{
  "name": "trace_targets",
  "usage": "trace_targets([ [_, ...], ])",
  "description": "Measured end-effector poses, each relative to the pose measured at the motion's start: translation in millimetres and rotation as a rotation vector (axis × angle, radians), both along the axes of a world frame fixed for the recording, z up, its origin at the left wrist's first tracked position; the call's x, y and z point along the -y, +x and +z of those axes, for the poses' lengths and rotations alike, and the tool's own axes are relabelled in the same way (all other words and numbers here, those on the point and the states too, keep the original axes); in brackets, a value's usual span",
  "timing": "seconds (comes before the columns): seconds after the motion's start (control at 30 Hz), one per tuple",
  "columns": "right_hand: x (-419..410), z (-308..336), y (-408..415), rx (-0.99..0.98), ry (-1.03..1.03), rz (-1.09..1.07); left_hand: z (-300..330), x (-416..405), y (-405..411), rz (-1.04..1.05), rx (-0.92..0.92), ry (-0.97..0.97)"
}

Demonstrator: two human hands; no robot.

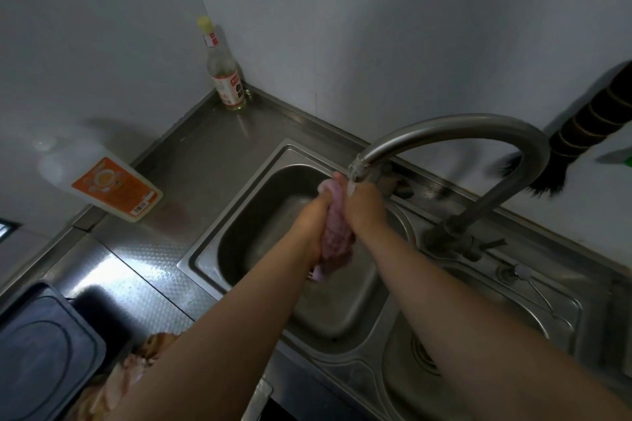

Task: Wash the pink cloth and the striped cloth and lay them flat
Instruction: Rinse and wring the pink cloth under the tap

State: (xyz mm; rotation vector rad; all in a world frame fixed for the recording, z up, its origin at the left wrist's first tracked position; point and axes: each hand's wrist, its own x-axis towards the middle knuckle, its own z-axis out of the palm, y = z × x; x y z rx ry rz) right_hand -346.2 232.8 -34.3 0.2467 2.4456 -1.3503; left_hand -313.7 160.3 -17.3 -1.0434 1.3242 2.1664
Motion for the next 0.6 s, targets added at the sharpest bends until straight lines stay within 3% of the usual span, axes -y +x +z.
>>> trace_targets([
  [0.03, -6, -1, -10, 0.081, -0.066, -0.052, -6, 3, 3, -0.024, -0.017, 0.079],
  [0.1, -20, -3, -22, 0.336, -0.428, -0.135, -12, 15, 9, -0.106, -0.009, 0.141],
  [0.2, -40, -7, -19, 0.557, -0.813, 0.017, -14, 41, 14, -0.217, -0.069, 0.144],
  [0.27, -50, -16, -20, 0.559, -0.807, 0.086, -19, 56, 16, -0.178, -0.085, 0.213],
  [0.37, -55, -26, -17, 0.402, -0.397, 0.106, -24, 66, 14, -0.084, -0.181, 0.209],
  [0.43, -56, -28, -13, 0.344, -0.238, 0.095, -28, 67, 10, 0.013, -0.22, 0.161],
  [0.53, -49, -10, -7, 0.334, -0.4, -0.039, -33, 59, -1, 0.175, -0.045, 0.036],
  [0.6, -34, 4, 4, 0.303, -0.466, 0.042, -32, 49, -10, 0.22, 0.066, -0.059],
])
